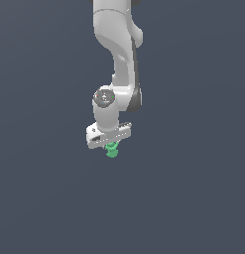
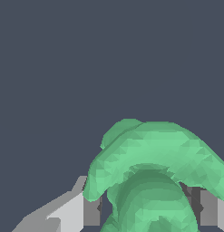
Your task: Pick up the object and move it to a goal position.
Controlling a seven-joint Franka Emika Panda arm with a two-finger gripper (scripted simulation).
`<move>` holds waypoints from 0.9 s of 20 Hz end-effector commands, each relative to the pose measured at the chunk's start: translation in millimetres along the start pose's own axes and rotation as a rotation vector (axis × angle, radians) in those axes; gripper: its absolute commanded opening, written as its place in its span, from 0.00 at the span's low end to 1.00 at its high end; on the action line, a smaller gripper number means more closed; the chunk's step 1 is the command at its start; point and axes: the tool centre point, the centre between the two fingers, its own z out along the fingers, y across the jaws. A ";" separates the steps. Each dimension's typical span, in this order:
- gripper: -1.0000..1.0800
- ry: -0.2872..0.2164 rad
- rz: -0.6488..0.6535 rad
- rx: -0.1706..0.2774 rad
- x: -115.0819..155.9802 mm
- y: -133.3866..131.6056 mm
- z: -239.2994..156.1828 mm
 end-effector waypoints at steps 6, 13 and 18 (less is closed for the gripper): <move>0.00 0.000 0.000 0.000 0.1 -0.1 0.8; 0.00 0.000 0.000 0.000 0.2 -3.9 -5.7; 0.00 0.000 0.000 -0.001 0.2 -16.0 -23.3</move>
